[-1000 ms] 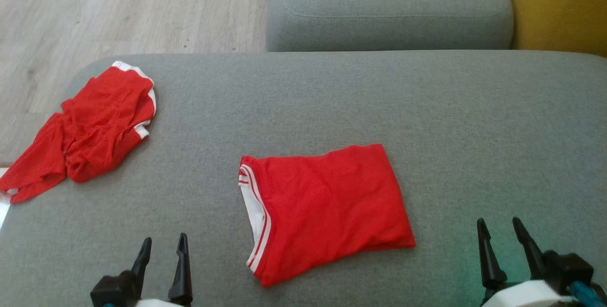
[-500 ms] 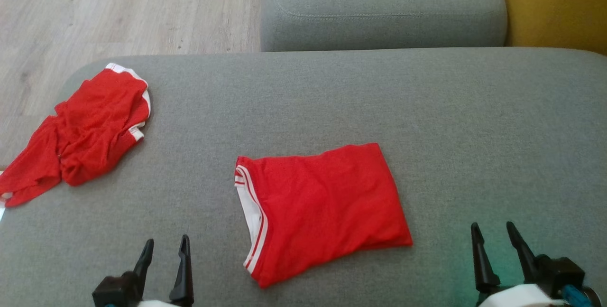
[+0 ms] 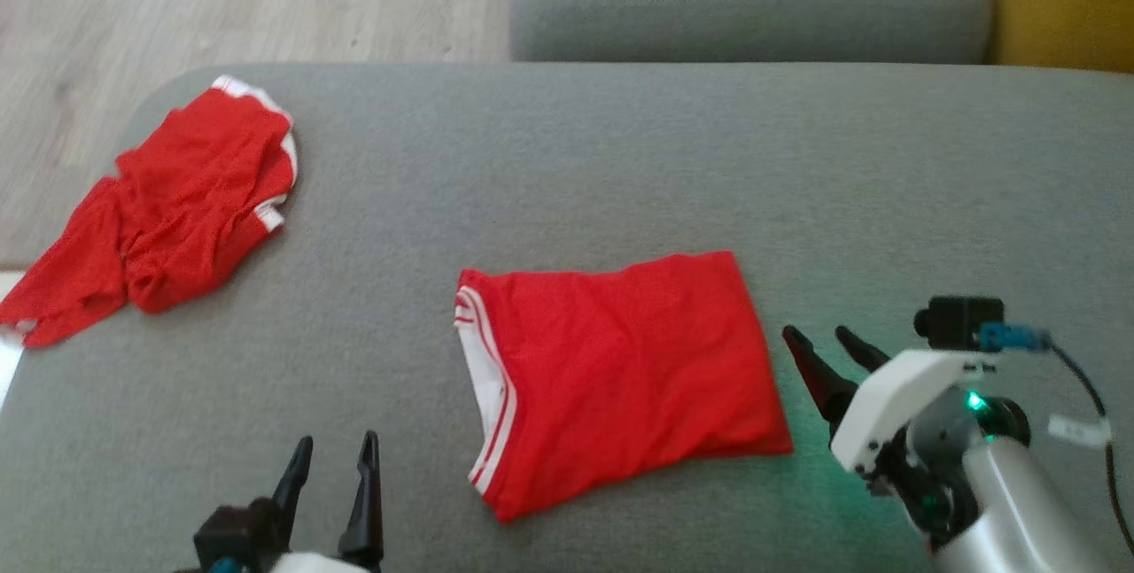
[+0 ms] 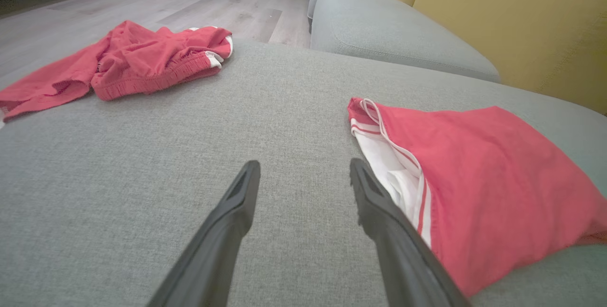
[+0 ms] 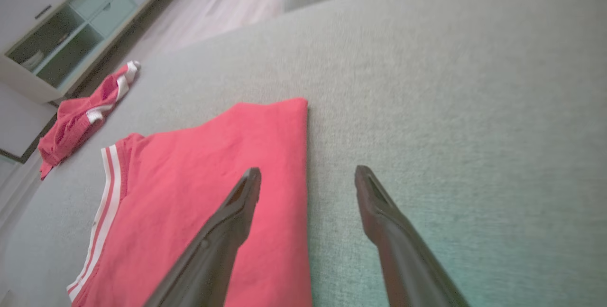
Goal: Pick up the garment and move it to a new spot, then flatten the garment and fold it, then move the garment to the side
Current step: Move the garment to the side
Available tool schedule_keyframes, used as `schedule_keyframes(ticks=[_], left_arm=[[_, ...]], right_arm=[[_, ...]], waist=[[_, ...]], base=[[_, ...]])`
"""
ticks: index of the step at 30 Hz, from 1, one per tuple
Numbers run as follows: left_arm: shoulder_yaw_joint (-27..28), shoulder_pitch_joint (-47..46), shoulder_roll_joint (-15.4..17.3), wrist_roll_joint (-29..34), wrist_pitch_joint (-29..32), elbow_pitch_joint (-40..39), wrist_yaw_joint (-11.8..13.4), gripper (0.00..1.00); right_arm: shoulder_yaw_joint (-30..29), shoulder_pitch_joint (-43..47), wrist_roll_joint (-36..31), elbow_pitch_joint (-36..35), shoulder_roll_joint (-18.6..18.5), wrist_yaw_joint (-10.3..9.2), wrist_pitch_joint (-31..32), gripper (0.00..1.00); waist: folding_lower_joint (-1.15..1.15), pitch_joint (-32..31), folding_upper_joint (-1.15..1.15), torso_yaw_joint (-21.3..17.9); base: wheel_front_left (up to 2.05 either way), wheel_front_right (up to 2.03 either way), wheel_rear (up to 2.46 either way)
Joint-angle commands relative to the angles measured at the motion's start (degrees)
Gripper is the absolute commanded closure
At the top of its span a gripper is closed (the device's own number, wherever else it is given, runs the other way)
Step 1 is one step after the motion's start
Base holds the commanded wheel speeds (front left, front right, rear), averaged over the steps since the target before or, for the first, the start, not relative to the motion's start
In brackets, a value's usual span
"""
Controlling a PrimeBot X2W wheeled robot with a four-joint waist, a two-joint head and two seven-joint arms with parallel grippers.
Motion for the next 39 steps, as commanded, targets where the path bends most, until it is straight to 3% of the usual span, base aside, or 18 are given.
schedule_keyframes(ticks=[1,5,12,13,14,19,25,31,35,39], left_arm=[[1.07,-3.85,-0.25,-0.64,-0.70,-1.72,0.37,0.00],[-0.08,-5.35,-0.25,-1.27,-0.70,-1.42,0.50,0.00],[-1.78,-6.85,-0.25,-1.86,-0.70,-1.23,0.84,0.00],[-1.94,-7.06,-0.25,-1.93,-0.70,-1.24,0.93,0.00],[-2.05,-7.26,-0.25,-2.02,-0.70,-1.29,1.03,0.00],[-1.58,-7.82,-0.26,-2.22,-0.70,-2.17,1.64,0.00],[-0.14,-7.72,-0.26,-1.24,-0.70,-3.97,1.46,0.00],[-0.57,-10.61,-0.26,0.76,-0.70,-5.30,0.06,0.00],[-1.46,-12.83,-0.25,2.23,-0.70,-6.18,-0.93,0.00],[-2.42,-14.24,-0.23,3.50,-0.70,-7.31,-1.65,0.00]], right_arm=[[0.22,-4.66,2.22,0.67,0.29,0.43,4.81,0.00],[-1.60,-9.05,3.17,6.01,1.63,0.43,11.54,0.00],[-2.66,-13.78,3.07,12.74,2.90,0.43,15.70,0.00],[-2.46,-14.42,2.79,13.50,2.92,0.43,16.16,0.20],[-2.49,-15.04,2.56,14.11,2.89,0.43,16.29,1.00],[-5.33,-19.06,1.28,16.51,2.06,0.43,14.12,1.00],[-7.38,-24.55,-1.59,18.20,0.55,0.43,10.36,1.00],[-10.24,-28.79,-4.22,19.30,-4.04,0.43,5.64,1.00],[-13.64,-33.11,-6.86,20.78,-8.00,0.43,1.58,1.00],[-21.62,-39.21,-13.64,25.33,-13.99,0.43,-4.40,1.00]], waist=[[0.00,1.30,0.00,1.59],[0.00,2.55,0.00,3.66],[0.00,4.03,0.00,6.24],[0.00,4.30,0.00,6.47],[0.00,4.57,0.00,6.59],[0.00,5.94,0.00,4.55],[0.00,7.72,0.00,-4.41],[0.00,11.72,0.00,-11.39],[0.00,15.35,0.00,-12.72],[0.00,18.70,0.00,-11.16]], base=[[0.00,0.00,0.00],[0.00,0.00,0.00],[0.00,0.00,0.00],[0.00,0.00,0.00],[0.00,0.00,0.00],[0.00,0.00,0.00],[0.00,0.00,0.00],[0.00,0.00,0.00],[0.00,0.00,0.00],[0.00,0.00,0.00]])
